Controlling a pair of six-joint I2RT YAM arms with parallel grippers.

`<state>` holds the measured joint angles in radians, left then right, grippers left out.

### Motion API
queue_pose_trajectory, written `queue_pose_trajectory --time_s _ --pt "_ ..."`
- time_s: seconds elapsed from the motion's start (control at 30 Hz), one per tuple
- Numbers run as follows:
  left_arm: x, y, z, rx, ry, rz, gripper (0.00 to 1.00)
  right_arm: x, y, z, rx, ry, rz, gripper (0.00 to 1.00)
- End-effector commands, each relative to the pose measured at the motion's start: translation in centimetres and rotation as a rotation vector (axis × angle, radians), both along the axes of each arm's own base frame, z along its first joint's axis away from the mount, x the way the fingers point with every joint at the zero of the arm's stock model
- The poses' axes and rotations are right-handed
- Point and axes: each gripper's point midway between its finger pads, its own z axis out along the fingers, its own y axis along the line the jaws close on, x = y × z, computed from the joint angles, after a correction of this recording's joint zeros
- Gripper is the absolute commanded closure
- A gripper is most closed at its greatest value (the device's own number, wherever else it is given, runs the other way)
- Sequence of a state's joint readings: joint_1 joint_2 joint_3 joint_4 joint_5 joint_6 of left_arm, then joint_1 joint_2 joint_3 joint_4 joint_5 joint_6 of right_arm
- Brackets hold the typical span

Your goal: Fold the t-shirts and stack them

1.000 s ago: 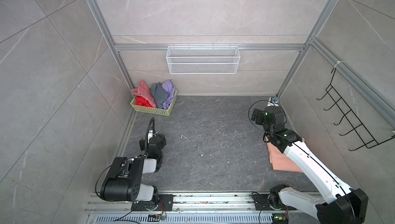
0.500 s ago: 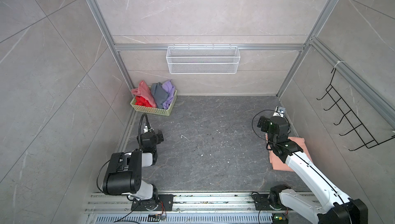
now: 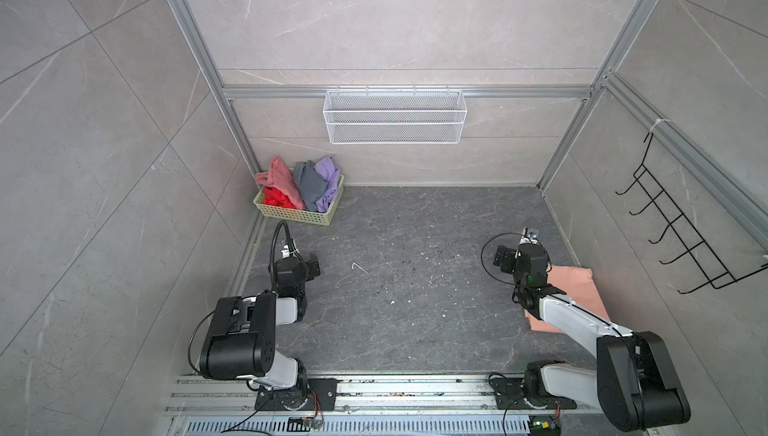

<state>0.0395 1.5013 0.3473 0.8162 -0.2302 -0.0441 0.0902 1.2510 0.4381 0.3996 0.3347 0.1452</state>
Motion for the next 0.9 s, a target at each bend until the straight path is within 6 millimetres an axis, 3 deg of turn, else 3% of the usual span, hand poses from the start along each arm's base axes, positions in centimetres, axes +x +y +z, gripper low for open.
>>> queue_pose_trajectory --time_s 0.0,0.17,0.37,0.43,0.5,0.87 --pt "0.6 -0.1 1.1 -0.013 -0.055 -0.003 0.00 0.8 0.8 1.2 -0.008 -0.129 0.059 0.00" --pt "0.5 -0.2 1.1 -0.013 -0.056 -0.003 0.00 1.2 0.8 -0.8 -0.012 -0.154 0.058 0.00" --pt "0.5 -0.1 1.2 -0.011 -0.056 0.000 0.00 2.1 2.3 -1.7 -0.010 -0.110 0.145 0.00" --pt "0.5 -0.2 1.1 -0.011 -0.055 -0.001 0.00 2.5 2.9 -1.8 -0.047 -0.173 0.164 0.00" --pt "0.6 -0.2 1.2 -0.011 -0.056 -0.002 0.00 2.2 3.0 -2.6 -0.037 -0.092 0.164 0.00" --pt "0.6 -0.1 1.1 -0.017 -0.054 -0.001 0.00 2.5 3.0 -2.4 -0.044 -0.116 0.157 0.00"
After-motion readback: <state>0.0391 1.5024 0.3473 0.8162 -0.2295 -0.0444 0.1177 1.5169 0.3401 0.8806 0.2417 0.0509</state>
